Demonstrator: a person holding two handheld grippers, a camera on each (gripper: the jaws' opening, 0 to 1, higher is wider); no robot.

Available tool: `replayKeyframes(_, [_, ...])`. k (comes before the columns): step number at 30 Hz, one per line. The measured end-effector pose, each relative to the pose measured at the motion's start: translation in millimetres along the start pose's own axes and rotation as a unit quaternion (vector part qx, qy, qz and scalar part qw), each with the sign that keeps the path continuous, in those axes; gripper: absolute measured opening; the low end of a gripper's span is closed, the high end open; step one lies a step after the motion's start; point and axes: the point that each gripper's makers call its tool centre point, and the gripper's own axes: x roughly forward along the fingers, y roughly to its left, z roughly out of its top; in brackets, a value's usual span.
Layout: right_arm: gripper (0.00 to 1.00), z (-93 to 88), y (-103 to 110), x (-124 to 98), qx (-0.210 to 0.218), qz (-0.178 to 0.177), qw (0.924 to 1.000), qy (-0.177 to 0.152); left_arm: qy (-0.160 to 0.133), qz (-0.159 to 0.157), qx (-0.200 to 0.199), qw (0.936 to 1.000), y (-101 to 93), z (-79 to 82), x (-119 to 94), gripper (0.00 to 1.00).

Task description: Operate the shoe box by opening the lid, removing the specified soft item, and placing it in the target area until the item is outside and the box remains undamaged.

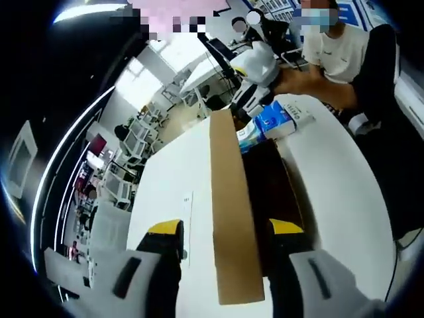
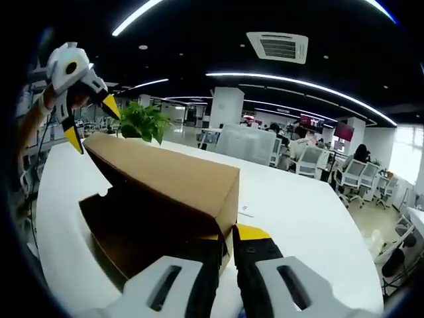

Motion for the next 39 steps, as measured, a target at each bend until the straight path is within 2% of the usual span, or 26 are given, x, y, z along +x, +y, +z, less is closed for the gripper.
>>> replayKeyframes(4, [0.04, -1.0, 0, 1, -0.002, 0.003, 1.0000, 0.002, 0.018, -0.003, 0.008, 0.9998, -3.8, -7.9, 5, 0.51])
replayKeyframes(12, [0.04, -3.6, 1, 2, -0.012, 0.008, 0.9999, 0.008, 0.027, 0.000, 0.001, 0.9996, -1.8, -10.3, 10, 0.47])
replayKeyframes(18, [0.04, -3.4, 1, 2, -0.017, 0.007, 0.9998, 0.009, 0.028, -0.001, -0.001, 0.9996, -7.1, -11.0, 14, 0.39])
replayKeyframes(20, [0.04, -3.7, 1, 2, -0.018, 0.007, 0.9998, 0.008, 0.029, -0.005, -0.001, 0.9996, -9.3, -10.6, 14, 0.31])
replayKeyframes(28, [0.05, -7.8, 2, 0, -0.024, 0.010, 0.9996, 0.013, 0.039, 0.009, -0.009, 0.9992, -15.3, -11.7, 16, 0.31])
replayKeyframes(31, [0.06, -10.4, 5, -2, -0.046, 0.021, 0.9986, 0.014, 0.046, 0.015, 0.006, 0.9988, -18.4, -12.6, 16, 0.31])
replayKeyframes(33, [0.08, -12.2, 9, -5, -0.084, 0.043, 0.9954, 0.016, 0.048, 0.020, 0.014, 0.9985, -20.3, -12.6, 16, 0.30])
replayKeyframes(35, [0.13, -11.7, 12, -11, -0.087, 0.045, 0.9951, 0.012, 0.050, 0.026, 0.017, 0.9983, -20.8, -13.1, 16, 0.30])
replayKeyframes(36, [0.17, -10.9, 13, -16, -0.113, 0.051, 0.9922, 0.013, 0.050, 0.027, 0.020, 0.9982, -21.7, -13.9, 16, 0.30])
replayKeyframes(38, [0.20, -12.1, 12, -21, -0.117, 0.049, 0.9918, 0.018, 0.047, 0.031, 0.020, 0.9982, -21.0, -14.8, 17, 0.30])
replayKeyframes(39, [0.21, -12.6, 11, -24, -0.133, 0.050, 0.9896, 0.022, 0.047, 0.033, 0.020, 0.9981, -20.7, -15.2, 17, 0.30])
